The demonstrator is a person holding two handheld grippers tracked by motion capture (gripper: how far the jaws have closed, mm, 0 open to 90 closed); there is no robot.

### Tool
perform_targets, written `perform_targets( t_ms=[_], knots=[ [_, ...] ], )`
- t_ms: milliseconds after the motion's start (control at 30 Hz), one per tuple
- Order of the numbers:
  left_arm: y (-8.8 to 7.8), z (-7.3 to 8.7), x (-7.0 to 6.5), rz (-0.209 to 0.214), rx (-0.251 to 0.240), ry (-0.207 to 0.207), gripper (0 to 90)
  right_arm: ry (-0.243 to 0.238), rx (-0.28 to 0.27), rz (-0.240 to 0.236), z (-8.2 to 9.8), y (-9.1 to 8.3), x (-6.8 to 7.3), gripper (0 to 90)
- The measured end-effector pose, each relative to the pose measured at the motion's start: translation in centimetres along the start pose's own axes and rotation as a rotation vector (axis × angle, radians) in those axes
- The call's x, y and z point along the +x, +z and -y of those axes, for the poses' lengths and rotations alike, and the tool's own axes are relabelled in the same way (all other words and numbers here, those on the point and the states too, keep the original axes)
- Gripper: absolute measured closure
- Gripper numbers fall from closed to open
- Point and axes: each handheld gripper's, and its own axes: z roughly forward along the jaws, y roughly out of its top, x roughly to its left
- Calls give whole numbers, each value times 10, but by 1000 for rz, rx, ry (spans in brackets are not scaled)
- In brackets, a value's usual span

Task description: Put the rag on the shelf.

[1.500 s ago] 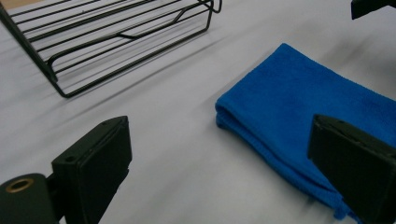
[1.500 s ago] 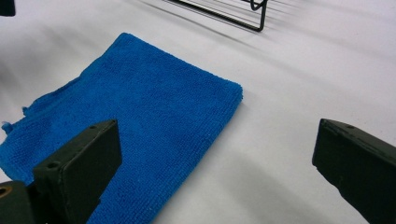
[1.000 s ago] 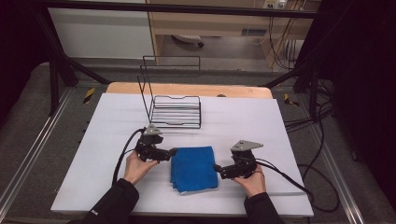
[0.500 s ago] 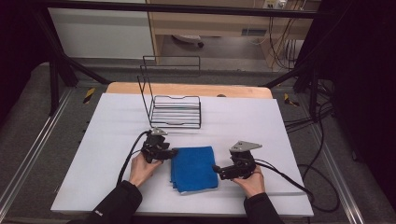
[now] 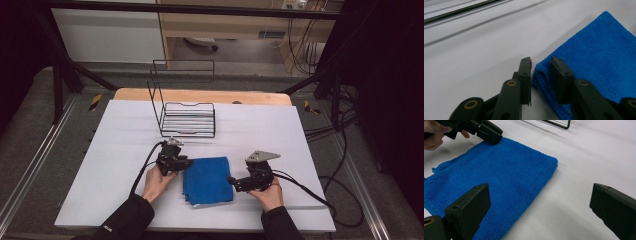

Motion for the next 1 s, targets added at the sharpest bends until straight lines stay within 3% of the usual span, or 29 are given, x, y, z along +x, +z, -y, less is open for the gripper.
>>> perform_targets(
  t_ms=[233, 500, 600, 833, 1000],
  knots=[
    [-1, 1, -5, 0, 7, 6, 795, 4, -4, 10, -1, -1, -1, 43],
    [1, 3, -7, -13, -2, 27, 805, 48, -37, 33, -10, 3, -11, 68],
    [1, 4, -8, -19, -11, 42, 806, 44, -35, 46, -16, 9, -14, 86],
    [1, 6, -8, -16, -22, 44, 806, 56, -9, 43, -31, 32, -21, 189],
    [1, 6, -7, -13, -25, 52, 806, 67, 29, 51, -29, 48, -24, 305]
  ],
)
